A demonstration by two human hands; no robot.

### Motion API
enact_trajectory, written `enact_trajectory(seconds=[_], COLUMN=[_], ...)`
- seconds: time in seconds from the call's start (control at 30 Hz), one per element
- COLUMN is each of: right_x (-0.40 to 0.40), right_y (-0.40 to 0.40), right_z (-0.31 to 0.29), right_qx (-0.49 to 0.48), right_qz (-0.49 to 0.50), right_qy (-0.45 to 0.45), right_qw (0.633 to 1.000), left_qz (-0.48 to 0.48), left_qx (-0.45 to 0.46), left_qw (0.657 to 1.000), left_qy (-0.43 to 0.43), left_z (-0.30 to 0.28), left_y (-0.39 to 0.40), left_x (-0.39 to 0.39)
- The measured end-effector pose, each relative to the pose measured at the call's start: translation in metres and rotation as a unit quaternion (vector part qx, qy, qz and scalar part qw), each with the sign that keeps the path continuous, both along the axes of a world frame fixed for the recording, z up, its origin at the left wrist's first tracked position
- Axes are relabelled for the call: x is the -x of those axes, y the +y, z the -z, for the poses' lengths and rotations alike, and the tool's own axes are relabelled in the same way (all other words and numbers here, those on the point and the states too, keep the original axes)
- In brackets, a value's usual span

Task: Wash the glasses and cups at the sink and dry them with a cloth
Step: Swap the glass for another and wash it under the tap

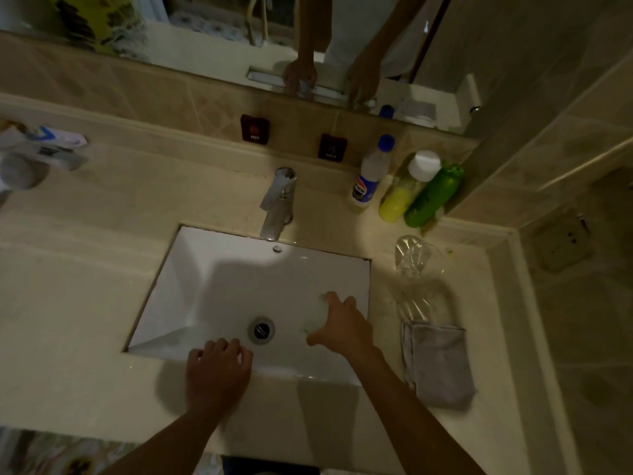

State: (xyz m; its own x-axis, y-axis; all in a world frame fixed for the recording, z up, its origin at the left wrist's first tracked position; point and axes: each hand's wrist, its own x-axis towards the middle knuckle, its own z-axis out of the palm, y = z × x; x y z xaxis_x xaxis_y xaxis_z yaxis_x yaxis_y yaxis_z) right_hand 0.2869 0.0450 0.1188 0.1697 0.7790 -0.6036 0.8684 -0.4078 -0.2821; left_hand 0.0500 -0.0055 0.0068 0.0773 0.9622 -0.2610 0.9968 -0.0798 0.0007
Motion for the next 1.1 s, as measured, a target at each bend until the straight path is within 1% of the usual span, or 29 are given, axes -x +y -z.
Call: enact_trajectory(seconds=[0.07, 0.1, 0.23, 0.27, 0.37, 0.43, 0.5, 0.57, 0.6, 0.73, 0.8, 0.97, 1.1], right_x=[0.001, 0.0, -0.003, -0.005, -0.015, -0.021, -0.031, -0.045, -0.054, -0.101, -0.129, -0.192, -0.234], right_y=[-0.009, -0.013, -0.016, -0.015, -0.019, -0.022, -0.023, -0.026, -0.027, -0.04, -0.052, -0.066, -0.052], right_z=[0.008, 0.01, 0.012, 0.012, 0.017, 0.02, 0.022, 0.02, 0.015, 0.002, 0.001, 0.0, 0.009], right_qx=[0.056, 0.058, -0.011, -0.01, 0.043, 0.033, -0.011, -0.068, -0.093, -0.18, -0.221, -0.298, -0.31], right_qz=[0.007, 0.011, 0.027, 0.025, 0.011, 0.026, 0.08, 0.148, 0.175, 0.277, 0.32, 0.375, 0.435], right_qy=[0.019, 0.023, 0.021, 0.025, 0.03, 0.033, 0.089, 0.174, 0.203, 0.264, 0.265, 0.231, 0.24], right_qw=[0.998, 0.998, 0.999, 0.999, 0.999, 0.999, 0.993, 0.971, 0.959, 0.906, 0.883, 0.847, 0.811], left_qz=[-0.016, -0.018, -0.008, -0.013, -0.039, -0.044, -0.047, -0.051, -0.051, -0.063, -0.073, -0.09, -0.091], left_qx=[-0.011, -0.014, -0.003, -0.002, -0.011, -0.02, -0.021, -0.015, -0.014, 0.0, 0.002, 0.007, 0.003], left_qw=[1.0, 1.0, 1.0, 1.0, 0.998, 0.998, 0.997, 0.997, 0.997, 0.997, 0.996, 0.994, 0.994], left_qy=[-0.02, -0.022, -0.01, -0.013, -0.039, -0.049, -0.055, -0.054, -0.052, -0.048, -0.05, -0.055, -0.057], left_z=[0.003, 0.005, 0.011, 0.01, 0.008, 0.007, 0.007, 0.008, 0.008, 0.006, 0.003, -0.003, -0.001], left_y=[-0.001, -0.001, 0.0, 0.0, -0.001, 0.0, 0.0, -0.001, 0.0, 0.001, 0.002, 0.004, 0.005], left_x=[0.0, 0.001, 0.002, 0.002, 0.0, 0.0, 0.0, 0.001, 0.001, -0.001, -0.004, -0.008, -0.008])
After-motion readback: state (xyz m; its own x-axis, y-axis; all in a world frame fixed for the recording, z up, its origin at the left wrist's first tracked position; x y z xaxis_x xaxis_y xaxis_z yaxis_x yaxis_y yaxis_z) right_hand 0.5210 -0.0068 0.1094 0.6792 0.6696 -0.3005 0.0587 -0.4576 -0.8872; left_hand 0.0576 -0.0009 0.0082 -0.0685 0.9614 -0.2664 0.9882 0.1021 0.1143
